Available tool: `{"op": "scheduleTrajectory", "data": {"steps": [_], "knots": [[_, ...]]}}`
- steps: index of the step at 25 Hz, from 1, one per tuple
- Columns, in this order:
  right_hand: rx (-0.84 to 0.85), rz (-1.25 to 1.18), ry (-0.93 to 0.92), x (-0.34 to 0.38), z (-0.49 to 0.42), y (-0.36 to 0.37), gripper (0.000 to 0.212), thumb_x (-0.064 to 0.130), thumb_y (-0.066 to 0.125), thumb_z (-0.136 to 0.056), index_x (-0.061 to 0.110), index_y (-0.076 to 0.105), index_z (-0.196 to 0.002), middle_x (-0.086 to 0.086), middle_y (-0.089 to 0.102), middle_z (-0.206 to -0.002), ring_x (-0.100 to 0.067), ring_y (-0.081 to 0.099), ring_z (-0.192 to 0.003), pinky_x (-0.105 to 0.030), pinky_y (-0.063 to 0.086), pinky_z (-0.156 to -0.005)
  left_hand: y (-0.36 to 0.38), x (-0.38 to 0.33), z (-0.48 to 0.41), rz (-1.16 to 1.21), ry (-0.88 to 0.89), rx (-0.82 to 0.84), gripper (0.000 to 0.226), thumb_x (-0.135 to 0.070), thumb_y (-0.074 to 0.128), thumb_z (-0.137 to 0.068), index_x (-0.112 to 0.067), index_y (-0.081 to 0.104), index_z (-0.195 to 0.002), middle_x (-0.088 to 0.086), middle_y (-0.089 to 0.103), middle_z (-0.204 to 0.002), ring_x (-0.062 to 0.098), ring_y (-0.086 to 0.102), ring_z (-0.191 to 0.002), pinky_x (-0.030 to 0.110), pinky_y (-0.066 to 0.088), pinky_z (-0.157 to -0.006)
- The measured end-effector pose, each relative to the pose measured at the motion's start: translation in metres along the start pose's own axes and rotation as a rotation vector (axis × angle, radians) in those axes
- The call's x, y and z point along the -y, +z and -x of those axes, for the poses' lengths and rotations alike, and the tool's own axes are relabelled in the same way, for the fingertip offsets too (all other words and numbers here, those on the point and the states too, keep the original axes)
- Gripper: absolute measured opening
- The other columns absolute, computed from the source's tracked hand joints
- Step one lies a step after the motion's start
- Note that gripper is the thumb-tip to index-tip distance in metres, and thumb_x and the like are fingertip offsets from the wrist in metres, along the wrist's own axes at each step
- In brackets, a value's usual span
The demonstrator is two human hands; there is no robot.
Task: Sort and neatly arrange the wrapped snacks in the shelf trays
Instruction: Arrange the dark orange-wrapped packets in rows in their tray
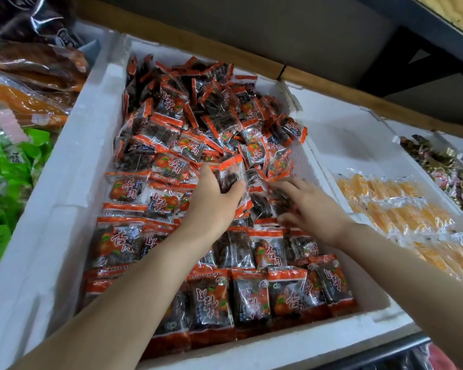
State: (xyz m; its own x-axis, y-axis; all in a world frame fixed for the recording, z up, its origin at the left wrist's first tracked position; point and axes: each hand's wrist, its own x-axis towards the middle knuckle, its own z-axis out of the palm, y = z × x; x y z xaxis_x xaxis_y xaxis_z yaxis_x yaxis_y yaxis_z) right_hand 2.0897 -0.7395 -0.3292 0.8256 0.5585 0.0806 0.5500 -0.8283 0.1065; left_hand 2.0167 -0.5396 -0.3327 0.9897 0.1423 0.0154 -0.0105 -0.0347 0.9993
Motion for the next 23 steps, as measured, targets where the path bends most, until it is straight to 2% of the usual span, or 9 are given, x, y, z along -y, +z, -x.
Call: {"op": "scheduleTrajectory", "data": {"steps": [1, 4, 7, 10, 14, 17, 18, 21, 23], "knots": [[-0.004, 0.001, 0.022, -0.004, 0.002, 0.0, 0.062, 0.031, 0.059, -0.09, 0.026, 0.03, -0.144, 0.003, 0.033, -0.146, -0.02, 0.035, -0.13, -0.031, 0.029, -0.108, 0.0, 0.001, -0.001, -0.003, -0.003, 0.001, 0.053, -0.026, 0.051, -0.097, -0.012, 0.028, -0.142, -0.005, 0.055, -0.102, 0.002, 0.054, -0.084, 0.017, 0.041, -0.067], [0.022, -0.06, 0.13, -0.012, -0.01, 0.004, 0.054, 0.028, 0.051, -0.095, 0.024, 0.03, -0.144, -0.002, 0.035, -0.146, -0.025, 0.041, -0.128, -0.034, 0.033, -0.106, 0.001, 0.004, -0.002, -0.017, -0.024, 0.002, 0.06, -0.027, 0.052, -0.096, -0.012, 0.022, -0.146, 0.003, 0.053, -0.125, 0.015, 0.055, -0.105, 0.028, 0.044, -0.088], [0.02, -0.119, 0.238, -0.008, -0.03, 0.004, 0.062, 0.026, 0.059, -0.091, 0.023, 0.028, -0.144, -0.012, 0.045, -0.135, -0.03, 0.053, -0.115, -0.038, 0.042, -0.098, 0.002, 0.004, -0.002, -0.011, -0.018, 0.007, 0.059, -0.026, 0.051, -0.097, -0.013, 0.022, -0.146, -0.008, 0.054, -0.103, 0.001, 0.053, -0.086, 0.022, 0.041, -0.073], [-0.072, -0.117, 0.285, 0.004, -0.033, -0.009, 0.069, 0.024, 0.066, -0.085, 0.024, 0.028, -0.143, -0.013, 0.045, -0.132, -0.029, 0.056, -0.107, -0.037, 0.046, -0.092, 0.002, 0.005, -0.003, -0.019, -0.027, 0.011, 0.062, -0.027, 0.051, -0.097, -0.012, 0.019, -0.148, -0.006, 0.054, -0.112, 0.002, 0.053, -0.09, 0.023, 0.037, -0.082], [-0.179, -0.263, 0.309, 0.013, -0.004, -0.026, 0.059, 0.033, 0.064, -0.085, 0.026, 0.036, -0.136, -0.008, 0.047, -0.122, -0.019, 0.057, -0.089, -0.019, 0.042, -0.078, 0.004, 0.005, -0.003, -0.044, -0.022, 0.02, 0.06, -0.03, 0.052, -0.096, -0.012, 0.023, -0.145, 0.003, 0.055, -0.12, 0.008, 0.055, -0.094, 0.024, 0.042, -0.078], [-0.004, -0.324, 0.364, 0.013, 0.024, -0.016, 0.048, 0.039, 0.066, -0.083, 0.025, 0.047, -0.125, -0.002, 0.055, -0.108, -0.01, 0.056, -0.077, -0.004, 0.041, -0.059, 0.005, 0.007, -0.004, -0.046, -0.026, 0.028, 0.063, -0.033, 0.052, -0.095, -0.014, 0.021, -0.147, 0.003, 0.045, -0.14, 0.018, 0.049, -0.12, 0.037, 0.04, -0.102], [0.057, -0.338, 0.377, 0.012, 0.029, -0.009, 0.045, 0.039, 0.065, -0.084, 0.024, 0.049, -0.123, 0.0, 0.057, -0.106, -0.01, 0.057, -0.078, -0.008, 0.044, -0.06, 0.005, 0.007, -0.004, -0.045, -0.03, 0.029, 0.064, -0.033, 0.052, -0.095, -0.015, 0.02, -0.148, 0.005, 0.041, -0.145, 0.022, 0.044, -0.128, 0.043, 0.036, -0.108], [0.113, -0.38, 0.382, 0.01, 0.035, 0.006, 0.043, 0.036, 0.062, -0.087, 0.021, 0.051, -0.125, -0.005, 0.061, -0.113, -0.019, 0.06, -0.095, -0.031, 0.048, -0.085, 0.005, 0.009, -0.005, -0.044, -0.045, 0.032, 0.065, -0.035, 0.053, -0.095, -0.016, 0.02, -0.148, 0.007, 0.037, -0.148, 0.026, 0.038, -0.134, 0.049, 0.031, -0.111], [0.119, -0.418, 0.379, 0.01, 0.035, 0.005, 0.042, 0.032, 0.062, -0.088, 0.019, 0.05, -0.126, -0.004, 0.06, -0.117, -0.019, 0.058, -0.101, -0.031, 0.046, -0.09, 0.004, 0.01, -0.004, -0.049, -0.047, 0.03, 0.065, -0.034, 0.053, -0.095, -0.015, 0.021, -0.147, 0.008, 0.038, -0.146, 0.027, 0.039, -0.133, 0.047, 0.033, -0.11]]}}
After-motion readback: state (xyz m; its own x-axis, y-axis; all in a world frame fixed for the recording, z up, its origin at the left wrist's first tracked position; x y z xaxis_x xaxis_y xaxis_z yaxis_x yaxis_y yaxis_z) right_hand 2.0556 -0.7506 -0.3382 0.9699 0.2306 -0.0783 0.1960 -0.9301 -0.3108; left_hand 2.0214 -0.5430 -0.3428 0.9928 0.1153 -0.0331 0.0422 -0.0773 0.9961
